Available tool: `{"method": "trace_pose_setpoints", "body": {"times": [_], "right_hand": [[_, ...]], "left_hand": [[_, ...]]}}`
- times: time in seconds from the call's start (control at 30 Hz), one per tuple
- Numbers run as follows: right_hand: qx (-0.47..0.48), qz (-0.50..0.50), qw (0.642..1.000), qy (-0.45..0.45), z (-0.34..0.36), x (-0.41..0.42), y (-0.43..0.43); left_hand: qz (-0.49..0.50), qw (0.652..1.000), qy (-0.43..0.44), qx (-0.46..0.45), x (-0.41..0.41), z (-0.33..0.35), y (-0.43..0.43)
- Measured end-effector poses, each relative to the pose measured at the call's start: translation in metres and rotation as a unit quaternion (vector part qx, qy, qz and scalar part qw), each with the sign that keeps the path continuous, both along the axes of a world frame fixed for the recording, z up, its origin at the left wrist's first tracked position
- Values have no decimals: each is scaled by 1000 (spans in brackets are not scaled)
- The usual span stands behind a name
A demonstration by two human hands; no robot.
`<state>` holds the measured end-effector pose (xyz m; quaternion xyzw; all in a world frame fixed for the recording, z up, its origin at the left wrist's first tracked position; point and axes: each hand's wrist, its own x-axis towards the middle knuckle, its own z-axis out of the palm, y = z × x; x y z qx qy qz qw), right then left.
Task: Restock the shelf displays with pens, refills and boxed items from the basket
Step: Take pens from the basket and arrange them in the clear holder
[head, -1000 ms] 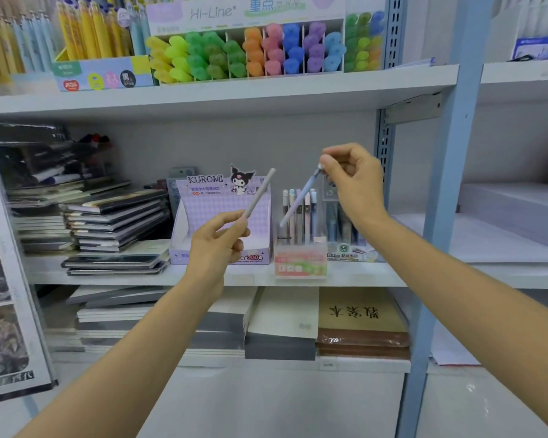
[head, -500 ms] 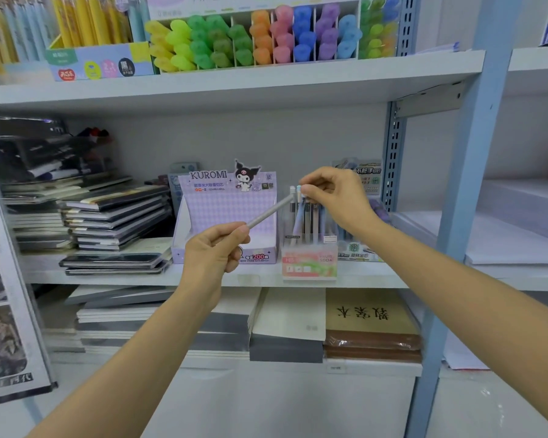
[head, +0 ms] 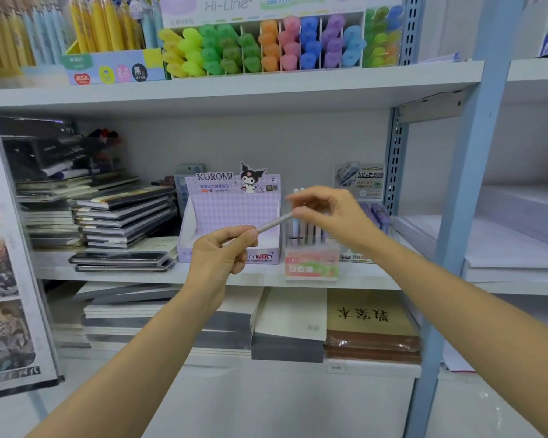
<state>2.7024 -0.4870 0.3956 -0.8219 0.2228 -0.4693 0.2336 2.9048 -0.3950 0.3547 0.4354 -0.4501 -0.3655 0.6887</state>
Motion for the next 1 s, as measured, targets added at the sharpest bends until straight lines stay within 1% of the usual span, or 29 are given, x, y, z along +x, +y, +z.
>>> {"method": "trace_pose_setpoints", "body": {"times": [0.07,0.1,0.17,0.23,0.3,0.4,0.5,0.57,0.63,0.73,0.8,0.83,0.87,0.93,0.97,1.0], "right_hand": [[6,16,999,41,-5,-5,4],[13,18,999,34,-7,-7,5],[39,36,999,-9,-10,-12,6],[56,50,997,-34,-14,-17,8],[70,60,995,-35,-16,-21,10],[68,50,996,-13,-14,-24,16],[25,14,999,-25,-4,-22,22],[4,37,999,-38,5,-17,29],[-6,46,999,-19,12,-8,35],[-17,29,999,-2,18,1,38],[-15,14,999,-48,21,-1,37],[-12,3,996,-85,23,-3,35],[-9,-11,992,-125,25,-7,33],[-5,-44,979,-200,27,-14,26],[-3,-62,972,-226,27,-16,22],[-1,-76,968,-241,27,-18,18]], "left_hand": [[-7,1000,20,-9,-4,3,1],[-17,999,36,-18,-6,5,1],[-41,997,62,-36,-13,8,1],[-53,996,58,-51,-20,9,0],[-44,996,39,-66,-26,10,0],[-4,996,-27,-85,-30,10,-2],[13,984,-141,-111,-37,13,-3],[6,972,-198,-129,-45,16,-3],[15,958,-251,-138,-53,19,-5],[56,943,-298,-138,-59,22,-7],[69,934,-320,-140,-59,20,-8],[77,922,-353,-140,-56,17,-8],[90,898,-406,-142,-52,11,-8],[105,825,-536,-143,-44,-4,-9],[103,792,-586,-139,-40,-11,-10],[96,768,-620,-132,-37,-18,-11]]}}
